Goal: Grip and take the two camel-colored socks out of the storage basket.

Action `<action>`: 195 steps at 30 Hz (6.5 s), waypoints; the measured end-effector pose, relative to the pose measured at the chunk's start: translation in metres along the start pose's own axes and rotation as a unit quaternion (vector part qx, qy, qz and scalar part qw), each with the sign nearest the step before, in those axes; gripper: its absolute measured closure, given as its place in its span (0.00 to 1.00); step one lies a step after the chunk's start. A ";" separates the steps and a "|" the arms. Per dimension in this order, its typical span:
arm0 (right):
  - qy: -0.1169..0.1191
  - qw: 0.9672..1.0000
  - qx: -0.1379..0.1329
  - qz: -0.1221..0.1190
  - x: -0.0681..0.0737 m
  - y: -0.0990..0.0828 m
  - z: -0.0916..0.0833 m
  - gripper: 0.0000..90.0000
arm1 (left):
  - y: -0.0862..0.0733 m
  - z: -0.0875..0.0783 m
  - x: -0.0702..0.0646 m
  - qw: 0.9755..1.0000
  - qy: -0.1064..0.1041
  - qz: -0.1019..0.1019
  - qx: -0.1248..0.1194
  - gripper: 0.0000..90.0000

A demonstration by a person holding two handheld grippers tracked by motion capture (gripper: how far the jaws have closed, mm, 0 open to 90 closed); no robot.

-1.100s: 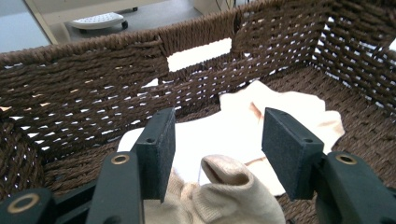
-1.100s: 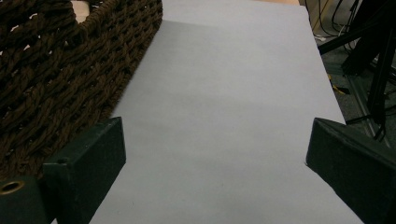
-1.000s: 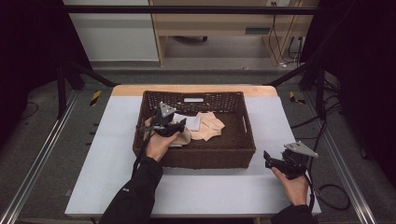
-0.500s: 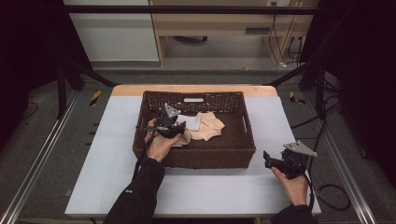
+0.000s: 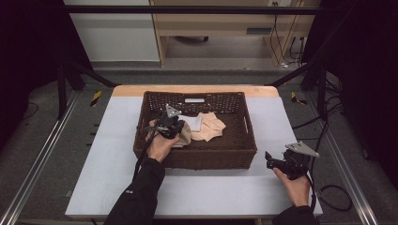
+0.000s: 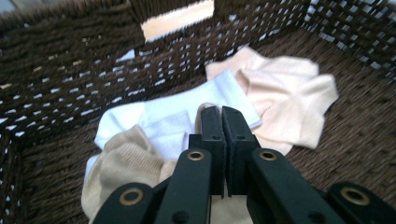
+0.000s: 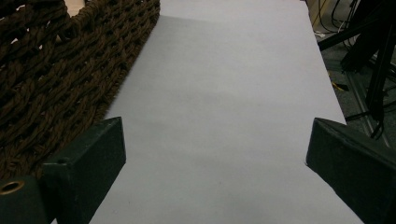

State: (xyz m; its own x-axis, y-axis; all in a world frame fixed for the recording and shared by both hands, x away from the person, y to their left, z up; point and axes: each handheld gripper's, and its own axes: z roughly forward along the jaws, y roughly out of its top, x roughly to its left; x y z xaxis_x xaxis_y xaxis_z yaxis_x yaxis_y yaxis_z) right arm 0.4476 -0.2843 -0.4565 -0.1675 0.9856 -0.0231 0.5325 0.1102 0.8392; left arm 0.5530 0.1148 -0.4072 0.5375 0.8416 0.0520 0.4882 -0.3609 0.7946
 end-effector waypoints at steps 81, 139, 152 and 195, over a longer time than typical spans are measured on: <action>-0.007 1.000 -0.013 0.006 -0.001 0.000 -0.008 0.06 | -0.043 -0.155 -0.072 0.971 -0.154 0.029 -0.179 0.98; 0.004 1.000 -0.009 0.004 0.001 -0.001 -0.005 0.06 | -0.086 -0.126 -0.072 0.986 -0.112 0.016 -0.123 0.60; 0.005 1.000 -0.008 0.004 0.001 -0.001 -0.005 0.06 | -0.050 -0.134 -0.020 0.985 -0.058 -0.023 -0.161 0.55; -0.010 1.000 -0.007 0.003 0.000 0.000 -0.002 0.05 | -0.005 -0.014 0.049 0.994 0.062 -0.060 -0.069 0.47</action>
State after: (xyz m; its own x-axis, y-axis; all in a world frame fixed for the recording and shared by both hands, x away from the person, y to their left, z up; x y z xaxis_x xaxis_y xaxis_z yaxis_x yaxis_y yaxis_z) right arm 0.4462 -0.2850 -0.4559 -0.1483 0.9885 -0.0289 0.5216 0.1030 0.8470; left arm 0.5670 0.1636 -0.4001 0.3877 0.9216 0.0184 0.4410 -0.2029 0.8743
